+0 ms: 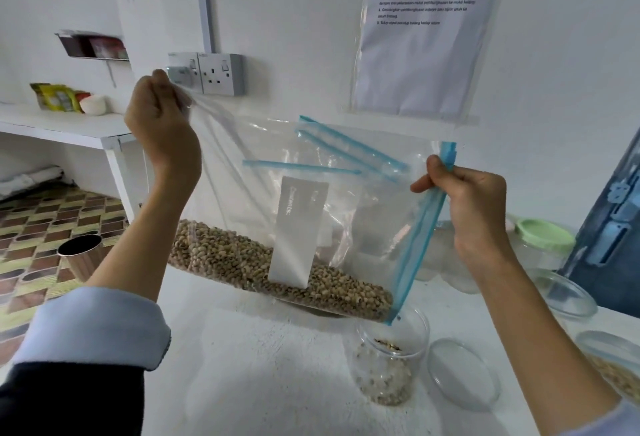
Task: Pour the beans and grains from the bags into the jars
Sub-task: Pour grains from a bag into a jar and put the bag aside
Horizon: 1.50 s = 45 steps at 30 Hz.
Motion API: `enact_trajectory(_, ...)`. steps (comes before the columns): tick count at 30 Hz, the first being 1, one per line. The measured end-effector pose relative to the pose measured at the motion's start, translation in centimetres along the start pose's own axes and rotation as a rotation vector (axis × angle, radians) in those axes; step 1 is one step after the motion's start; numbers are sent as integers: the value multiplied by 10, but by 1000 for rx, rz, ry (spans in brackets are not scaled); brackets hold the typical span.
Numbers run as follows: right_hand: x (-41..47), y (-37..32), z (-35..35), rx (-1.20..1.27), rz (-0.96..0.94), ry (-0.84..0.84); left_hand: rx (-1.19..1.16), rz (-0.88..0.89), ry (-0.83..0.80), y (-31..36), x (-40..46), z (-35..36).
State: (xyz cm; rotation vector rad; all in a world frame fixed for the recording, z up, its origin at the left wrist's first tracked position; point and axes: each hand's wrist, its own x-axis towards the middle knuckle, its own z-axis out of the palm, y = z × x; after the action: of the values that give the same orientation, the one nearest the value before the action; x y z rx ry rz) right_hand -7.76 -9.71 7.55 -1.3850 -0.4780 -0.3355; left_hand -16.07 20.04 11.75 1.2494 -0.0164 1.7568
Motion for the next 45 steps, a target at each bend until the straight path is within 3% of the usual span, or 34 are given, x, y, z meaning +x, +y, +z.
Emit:
enact_trajectory(8,0,4,1,37,-10,76,23,-15,3,-2,1,1)
enact_trajectory(11,-1,5,2,-2,0,15,47,-1,0,-1,0,2)
enact_trajectory(45,0,4,5,-25,18,20,50,62,5,0,7,1)
